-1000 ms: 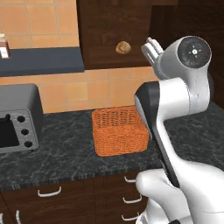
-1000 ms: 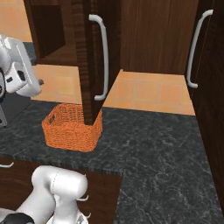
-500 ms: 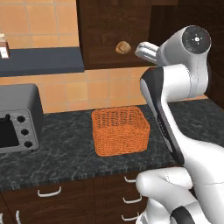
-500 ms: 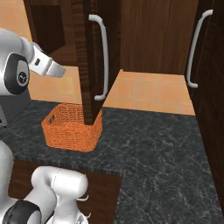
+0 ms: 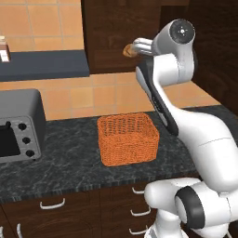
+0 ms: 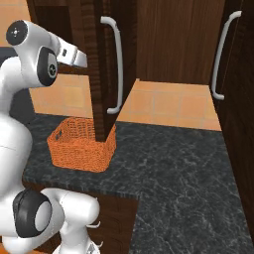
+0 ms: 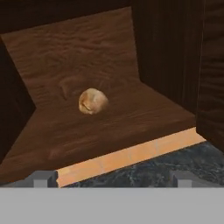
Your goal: Open the cabinet, pick up the bread from the cabinet and place it in the basket. Then move the basket to the dining counter.
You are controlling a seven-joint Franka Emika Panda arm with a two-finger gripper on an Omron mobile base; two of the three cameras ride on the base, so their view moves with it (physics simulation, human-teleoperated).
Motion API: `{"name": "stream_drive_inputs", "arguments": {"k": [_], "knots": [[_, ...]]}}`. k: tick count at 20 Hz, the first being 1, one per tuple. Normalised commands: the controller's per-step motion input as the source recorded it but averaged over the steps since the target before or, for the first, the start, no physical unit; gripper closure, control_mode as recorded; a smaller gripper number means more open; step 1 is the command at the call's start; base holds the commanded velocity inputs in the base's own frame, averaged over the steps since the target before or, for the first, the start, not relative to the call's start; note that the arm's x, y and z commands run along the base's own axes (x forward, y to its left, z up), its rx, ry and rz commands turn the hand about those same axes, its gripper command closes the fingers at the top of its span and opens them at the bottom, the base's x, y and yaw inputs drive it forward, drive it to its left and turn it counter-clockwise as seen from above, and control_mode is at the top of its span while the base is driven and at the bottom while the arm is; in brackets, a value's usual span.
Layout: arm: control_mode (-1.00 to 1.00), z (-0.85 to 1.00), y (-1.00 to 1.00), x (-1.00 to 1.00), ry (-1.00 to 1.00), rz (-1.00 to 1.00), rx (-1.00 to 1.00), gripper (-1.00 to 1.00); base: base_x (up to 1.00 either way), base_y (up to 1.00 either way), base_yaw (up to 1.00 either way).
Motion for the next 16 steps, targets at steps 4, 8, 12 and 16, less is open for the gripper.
{"name": "stream_drive_inputs", "arguments": {"k": [4,8,12,16], "knots": [[-1.0,0.0,0.0,0.86,0.03,0.24,-0.11,-1.0,0.0,0.0,0.0],[-1.0,-0.16,0.0,0.7,0.0,0.19,-0.14,-1.0,0.0,0.0,0.0],[-1.0,-0.16,0.0,0.47,0.0,0.07,-0.1,-1.0,0.0,0.0,0.0],[-1.0,-0.16,0.0,0.38,0.01,0.01,-0.02,-1.0,0.0,0.0,0.0]]}}
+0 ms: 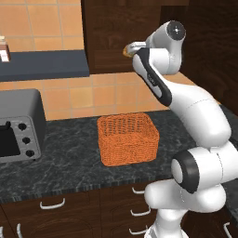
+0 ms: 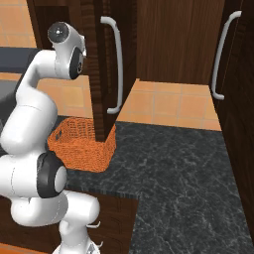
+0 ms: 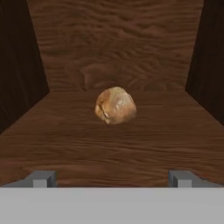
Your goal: Open the cabinet, pick up the bread from the cabinet and place it in the basket. Then move the basket to the dining counter.
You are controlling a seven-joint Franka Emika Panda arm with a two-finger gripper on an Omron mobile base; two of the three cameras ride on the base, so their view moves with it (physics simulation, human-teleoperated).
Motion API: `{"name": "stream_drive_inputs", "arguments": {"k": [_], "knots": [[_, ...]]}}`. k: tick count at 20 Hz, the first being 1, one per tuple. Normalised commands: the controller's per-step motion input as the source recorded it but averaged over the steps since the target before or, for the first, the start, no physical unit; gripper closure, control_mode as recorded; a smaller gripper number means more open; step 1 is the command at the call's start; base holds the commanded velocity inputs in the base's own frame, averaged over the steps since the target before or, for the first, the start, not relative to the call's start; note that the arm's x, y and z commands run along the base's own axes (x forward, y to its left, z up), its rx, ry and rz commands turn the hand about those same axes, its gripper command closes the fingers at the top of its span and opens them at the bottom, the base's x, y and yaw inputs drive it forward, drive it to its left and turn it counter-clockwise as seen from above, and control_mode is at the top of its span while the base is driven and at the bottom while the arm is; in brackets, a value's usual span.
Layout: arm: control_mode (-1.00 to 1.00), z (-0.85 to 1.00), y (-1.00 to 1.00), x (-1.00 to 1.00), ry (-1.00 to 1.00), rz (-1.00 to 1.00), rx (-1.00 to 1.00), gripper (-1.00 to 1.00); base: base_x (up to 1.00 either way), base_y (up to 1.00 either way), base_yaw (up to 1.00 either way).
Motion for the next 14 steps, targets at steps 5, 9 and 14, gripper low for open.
{"name": "stream_drive_inputs", "arguments": {"k": [5,9,14], "knots": [[-1.0,0.0,0.0,0.65,0.02,0.0,0.0,-1.0,0.0,0.0,0.0],[-1.0,0.0,0.0,0.68,0.11,0.0,0.0,-1.0,0.0,0.0,0.0],[-1.0,0.0,0.0,0.65,0.1,0.0,0.0,-1.0,0.0,0.0,0.0]]}}
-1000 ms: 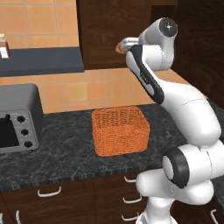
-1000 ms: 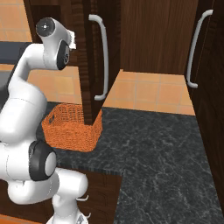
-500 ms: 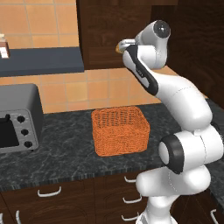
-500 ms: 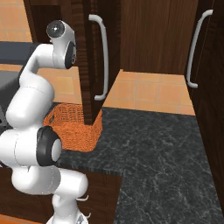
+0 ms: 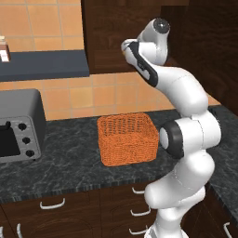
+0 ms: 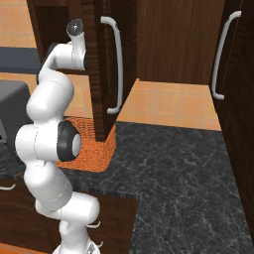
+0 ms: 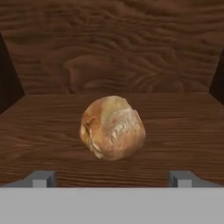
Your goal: Open the cabinet, pick up the bread from the cabinet and place it in the basket. Then move the basket to the dining counter.
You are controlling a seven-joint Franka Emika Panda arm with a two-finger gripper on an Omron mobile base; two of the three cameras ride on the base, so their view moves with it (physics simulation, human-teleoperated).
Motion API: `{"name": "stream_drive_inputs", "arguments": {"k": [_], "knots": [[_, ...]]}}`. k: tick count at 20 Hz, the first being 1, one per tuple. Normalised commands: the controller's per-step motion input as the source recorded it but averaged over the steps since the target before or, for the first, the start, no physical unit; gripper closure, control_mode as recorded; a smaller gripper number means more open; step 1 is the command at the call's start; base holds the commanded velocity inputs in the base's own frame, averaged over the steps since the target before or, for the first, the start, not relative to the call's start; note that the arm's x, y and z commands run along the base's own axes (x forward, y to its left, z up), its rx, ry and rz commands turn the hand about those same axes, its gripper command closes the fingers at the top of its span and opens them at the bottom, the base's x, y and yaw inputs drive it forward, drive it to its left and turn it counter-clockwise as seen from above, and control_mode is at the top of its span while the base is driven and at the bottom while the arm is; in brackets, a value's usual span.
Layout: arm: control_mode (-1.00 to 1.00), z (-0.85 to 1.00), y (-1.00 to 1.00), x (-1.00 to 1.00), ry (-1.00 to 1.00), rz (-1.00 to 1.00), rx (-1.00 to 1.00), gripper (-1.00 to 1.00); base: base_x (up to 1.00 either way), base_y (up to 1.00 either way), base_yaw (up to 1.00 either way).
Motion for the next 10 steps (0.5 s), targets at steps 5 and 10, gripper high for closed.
{"name": "stream_drive_inputs", "arguments": {"k": [5,10], "knots": [[-1.0,-0.1,0.0,0.5,0.05,0.0,-0.02,-1.0,0.0,0.0,0.0],[-1.0,-0.17,0.07,0.54,0.01,0.0,-0.01,-1.0,0.0,0.0,0.0]]}}
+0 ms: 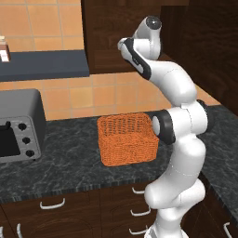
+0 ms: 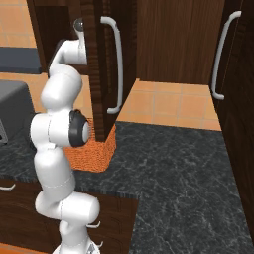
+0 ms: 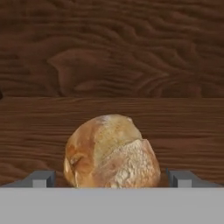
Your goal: Open the cabinet, pick up the bread from the cabinet and place it in the basket. Then move the basket to the dining counter.
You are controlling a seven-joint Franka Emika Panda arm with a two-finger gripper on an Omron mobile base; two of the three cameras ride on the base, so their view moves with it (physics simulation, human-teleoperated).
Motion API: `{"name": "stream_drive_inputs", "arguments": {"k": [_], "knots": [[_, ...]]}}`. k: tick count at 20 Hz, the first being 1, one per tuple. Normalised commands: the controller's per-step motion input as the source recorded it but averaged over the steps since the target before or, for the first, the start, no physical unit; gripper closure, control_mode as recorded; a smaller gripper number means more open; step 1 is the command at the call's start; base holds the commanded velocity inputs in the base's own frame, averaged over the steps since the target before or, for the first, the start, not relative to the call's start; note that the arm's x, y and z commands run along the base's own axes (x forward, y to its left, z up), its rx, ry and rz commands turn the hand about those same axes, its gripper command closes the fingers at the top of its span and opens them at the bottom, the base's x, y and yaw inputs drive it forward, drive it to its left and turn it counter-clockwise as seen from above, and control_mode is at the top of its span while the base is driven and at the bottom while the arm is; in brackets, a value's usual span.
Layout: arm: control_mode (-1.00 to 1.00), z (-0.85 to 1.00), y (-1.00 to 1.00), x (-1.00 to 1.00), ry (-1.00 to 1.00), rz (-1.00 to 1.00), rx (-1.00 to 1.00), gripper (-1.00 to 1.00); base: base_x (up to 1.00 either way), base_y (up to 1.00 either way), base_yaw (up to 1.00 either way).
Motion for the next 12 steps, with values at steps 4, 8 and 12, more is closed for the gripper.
{"name": "stream_drive_inputs", "arguments": {"k": [4,8,12], "knots": [[-1.0,-0.1,0.05,0.21,0.09,0.0,0.0,-1.0,0.0,0.0,0.0],[-1.0,-0.32,0.19,0.19,0.12,0.0,0.0,-1.0,0.0,0.0,0.0],[-1.0,-0.39,0.19,0.09,0.05,0.0,0.0,-1.0,0.0,0.0,0.0]]}}
